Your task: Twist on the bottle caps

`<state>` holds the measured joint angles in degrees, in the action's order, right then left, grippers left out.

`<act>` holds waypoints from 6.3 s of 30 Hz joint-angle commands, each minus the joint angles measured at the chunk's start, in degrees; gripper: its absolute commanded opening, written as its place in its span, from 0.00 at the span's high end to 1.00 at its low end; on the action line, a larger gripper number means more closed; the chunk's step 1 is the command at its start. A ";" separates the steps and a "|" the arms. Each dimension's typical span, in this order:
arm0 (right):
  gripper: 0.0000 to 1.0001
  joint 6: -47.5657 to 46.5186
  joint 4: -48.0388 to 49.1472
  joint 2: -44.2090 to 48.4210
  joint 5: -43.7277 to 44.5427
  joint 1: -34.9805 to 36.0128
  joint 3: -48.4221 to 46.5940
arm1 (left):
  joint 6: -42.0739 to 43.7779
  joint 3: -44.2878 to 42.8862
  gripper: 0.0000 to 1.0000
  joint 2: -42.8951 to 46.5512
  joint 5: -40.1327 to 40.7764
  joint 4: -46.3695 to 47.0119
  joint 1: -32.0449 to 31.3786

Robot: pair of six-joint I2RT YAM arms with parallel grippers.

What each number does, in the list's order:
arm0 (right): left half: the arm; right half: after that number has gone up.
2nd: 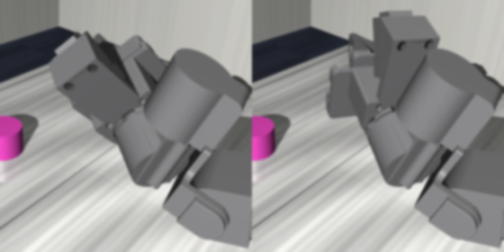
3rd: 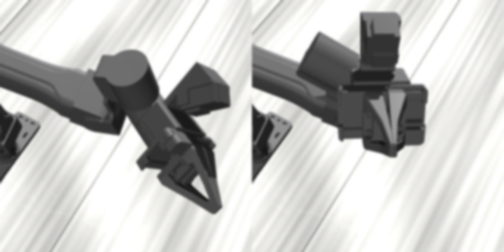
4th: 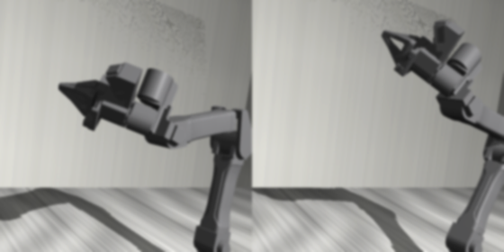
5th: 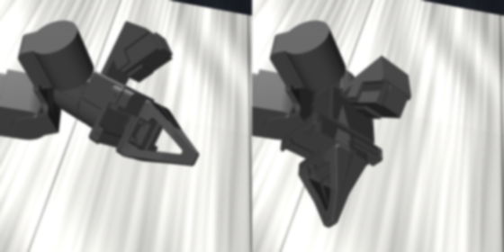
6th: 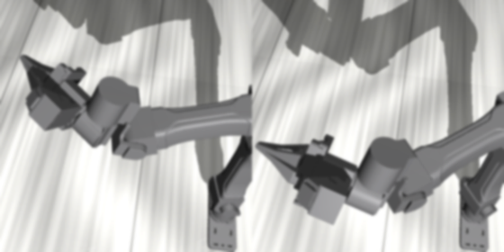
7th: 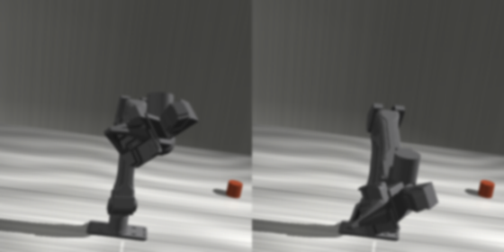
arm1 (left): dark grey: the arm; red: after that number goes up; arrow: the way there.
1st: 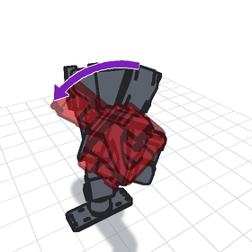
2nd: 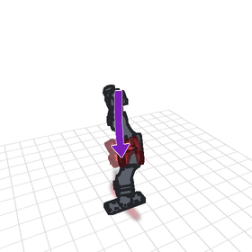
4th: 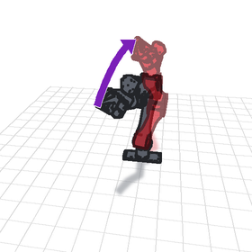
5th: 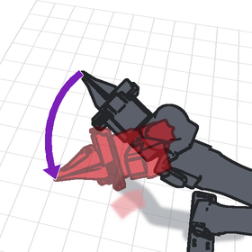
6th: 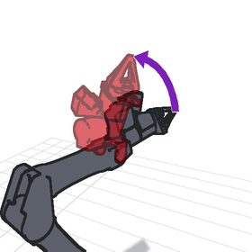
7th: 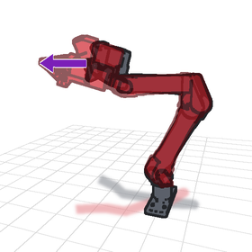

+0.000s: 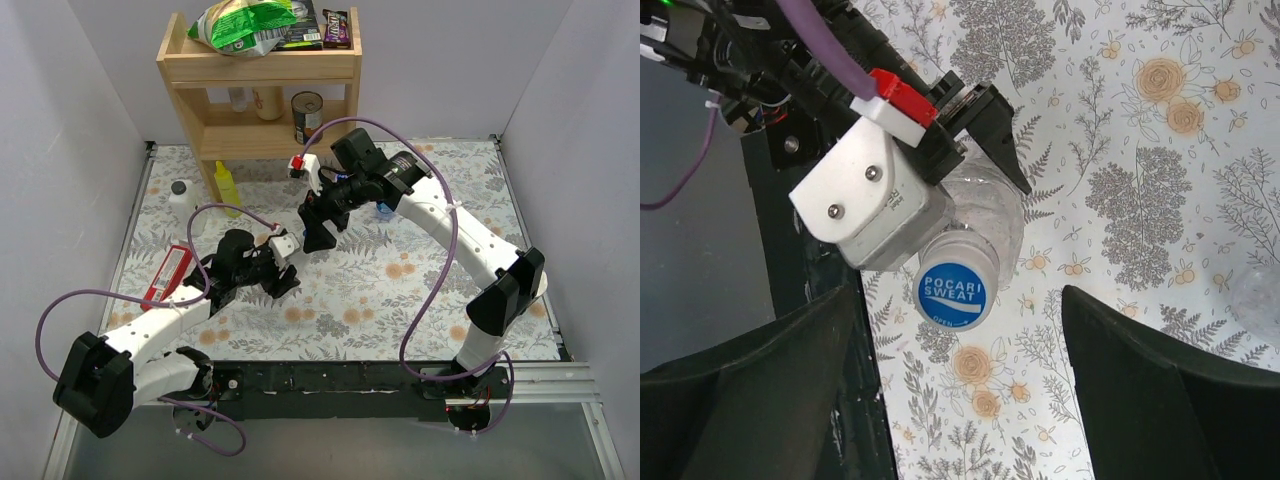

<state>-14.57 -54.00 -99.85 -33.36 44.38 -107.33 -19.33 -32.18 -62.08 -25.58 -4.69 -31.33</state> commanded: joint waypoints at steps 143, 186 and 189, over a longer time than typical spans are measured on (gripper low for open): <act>0.02 -26.58 -7.73 3.43 -16.19 -4.83 -8.52 | 9.13 -11.57 1.00 -6.11 -28.02 -12.18 8.13; 0.03 -16.46 -2.97 4.59 -19.26 -10.28 -1.47 | 7.10 -13.43 1.00 -8.22 -31.01 -13.66 9.45; 0.02 -12.78 5.19 3.71 -24.01 -10.02 -1.48 | 7.82 -15.62 1.00 -9.37 -31.81 -15.61 9.10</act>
<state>-33.87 -59.35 -95.83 -49.28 34.28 -106.04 -15.59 -44.42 -71.48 -54.33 -15.73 -21.45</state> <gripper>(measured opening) 0.973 0.532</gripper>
